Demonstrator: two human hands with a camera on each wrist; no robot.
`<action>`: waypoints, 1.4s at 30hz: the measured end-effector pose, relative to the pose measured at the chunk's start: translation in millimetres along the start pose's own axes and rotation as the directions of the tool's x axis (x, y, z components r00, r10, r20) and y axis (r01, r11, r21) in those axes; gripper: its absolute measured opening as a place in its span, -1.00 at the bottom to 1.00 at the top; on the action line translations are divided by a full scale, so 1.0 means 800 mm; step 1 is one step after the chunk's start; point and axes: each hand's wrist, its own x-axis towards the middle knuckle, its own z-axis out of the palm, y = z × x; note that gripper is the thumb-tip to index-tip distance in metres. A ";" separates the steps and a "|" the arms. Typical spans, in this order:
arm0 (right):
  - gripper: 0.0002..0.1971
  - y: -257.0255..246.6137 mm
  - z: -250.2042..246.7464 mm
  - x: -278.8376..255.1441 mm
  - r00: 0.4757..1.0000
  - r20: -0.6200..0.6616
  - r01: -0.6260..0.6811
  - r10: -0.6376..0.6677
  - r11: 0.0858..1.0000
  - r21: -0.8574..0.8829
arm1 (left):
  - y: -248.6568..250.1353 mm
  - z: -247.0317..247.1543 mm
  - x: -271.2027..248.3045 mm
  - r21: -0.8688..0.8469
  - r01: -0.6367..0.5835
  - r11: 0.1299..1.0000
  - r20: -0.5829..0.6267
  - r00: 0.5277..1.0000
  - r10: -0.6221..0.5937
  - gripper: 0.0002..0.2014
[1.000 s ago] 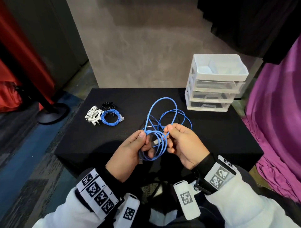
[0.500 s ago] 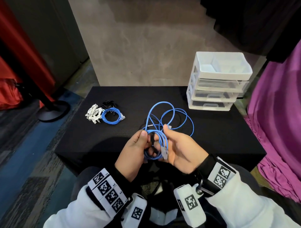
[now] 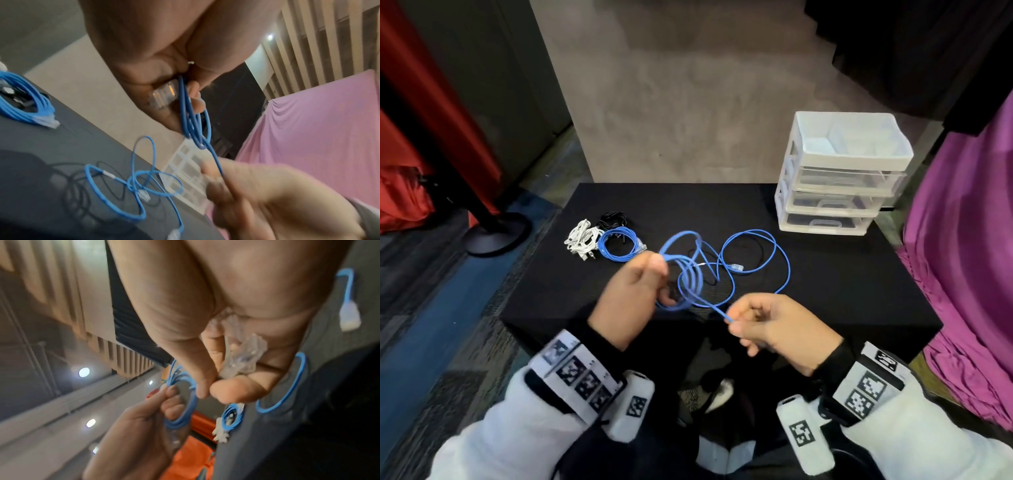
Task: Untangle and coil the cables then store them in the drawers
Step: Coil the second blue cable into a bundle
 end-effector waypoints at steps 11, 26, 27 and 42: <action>-0.81 0.033 -0.009 0.003 0.912 -0.278 0.079 -0.303 0.793 -0.603 | 0.012 0.015 0.008 -0.342 0.168 0.925 -0.085 0.974 -0.208 -0.68; -0.75 -0.019 0.051 0.018 0.980 -0.184 0.161 -0.079 0.859 0.485 | 0.034 0.068 -0.025 -0.635 0.286 0.718 0.115 0.954 -0.278 -0.70; -0.74 -0.017 0.052 0.019 0.973 -0.203 0.185 -0.107 0.890 0.417 | 0.032 0.070 -0.027 -0.621 0.277 0.733 0.123 0.958 -0.258 -0.72; -0.69 -0.056 0.042 -0.002 0.770 0.000 0.497 -0.638 0.600 -0.627 | 0.015 0.059 -0.021 -0.085 0.141 0.986 0.104 0.986 -0.132 -0.67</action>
